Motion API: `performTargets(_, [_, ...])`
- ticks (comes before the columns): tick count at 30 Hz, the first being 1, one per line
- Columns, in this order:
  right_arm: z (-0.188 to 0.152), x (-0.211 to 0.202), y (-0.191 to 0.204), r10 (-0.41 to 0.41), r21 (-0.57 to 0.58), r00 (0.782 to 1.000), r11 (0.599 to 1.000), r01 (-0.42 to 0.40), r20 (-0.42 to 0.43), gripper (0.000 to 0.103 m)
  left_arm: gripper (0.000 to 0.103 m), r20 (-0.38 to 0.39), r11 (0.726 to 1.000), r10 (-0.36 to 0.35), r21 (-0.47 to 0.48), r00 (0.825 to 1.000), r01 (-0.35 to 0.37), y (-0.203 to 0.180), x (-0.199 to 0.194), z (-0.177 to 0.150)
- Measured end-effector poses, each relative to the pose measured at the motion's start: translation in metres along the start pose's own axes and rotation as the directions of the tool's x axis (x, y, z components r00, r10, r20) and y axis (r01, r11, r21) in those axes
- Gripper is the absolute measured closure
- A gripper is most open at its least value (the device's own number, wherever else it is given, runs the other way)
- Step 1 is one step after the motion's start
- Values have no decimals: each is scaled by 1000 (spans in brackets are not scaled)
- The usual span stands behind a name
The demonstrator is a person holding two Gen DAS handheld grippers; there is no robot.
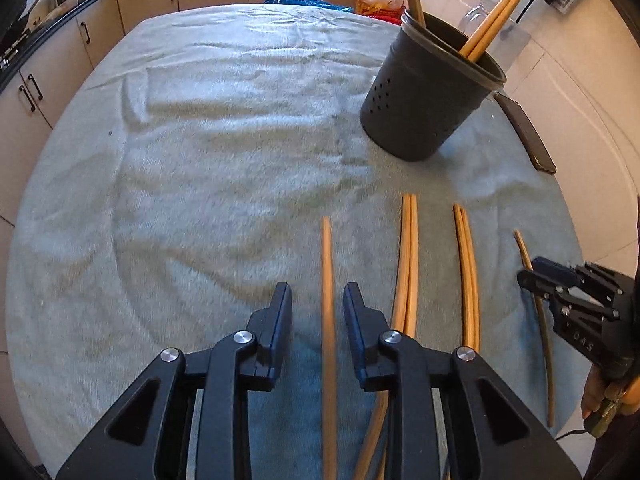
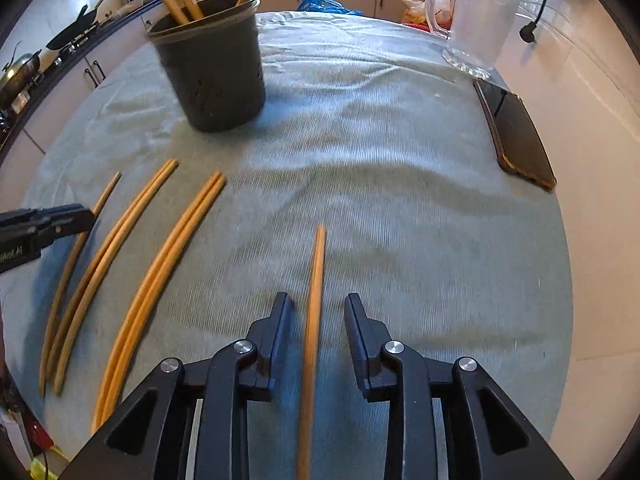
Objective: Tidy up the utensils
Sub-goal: 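Close the left tool on a chopstick while the right tool grasps another, then lift both chopsticks upright and carry them over the grey holder cup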
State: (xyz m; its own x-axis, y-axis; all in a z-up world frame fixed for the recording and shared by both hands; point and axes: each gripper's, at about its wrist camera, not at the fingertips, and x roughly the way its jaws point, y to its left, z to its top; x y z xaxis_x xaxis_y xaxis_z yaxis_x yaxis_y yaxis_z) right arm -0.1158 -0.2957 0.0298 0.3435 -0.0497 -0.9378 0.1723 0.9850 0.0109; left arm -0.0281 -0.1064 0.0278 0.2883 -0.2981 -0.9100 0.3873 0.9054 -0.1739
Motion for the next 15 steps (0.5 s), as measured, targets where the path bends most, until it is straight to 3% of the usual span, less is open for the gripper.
performTargets(7, [27, 11, 1, -13, 8, 1000, 1000, 12, 12, 92, 78, 29, 998, 20, 54, 999, -21, -12, 5, 4])
performTargets(8, [27, 11, 2, -15, 7, 1000, 1000, 15, 21, 93, 79, 39, 998, 23, 65, 999, -26, -13, 6, 4])
performTargets(9, [26, 11, 4, -22, 2, 999, 1000, 22, 34, 97, 95, 49, 997, 28, 75, 998, -31, -14, 6, 3])
performTargets(10, [24, 11, 5, -29, -1, 999, 1000, 29, 43, 97, 98, 58, 995, 32, 87, 998, -37, -15, 7, 1])
performTargets(15, [20, 4, 3, -17, 25, 996, 1000, 15, 89, 97, 98, 110, 998, 10, 61, 994, -17, -12, -9, 1])
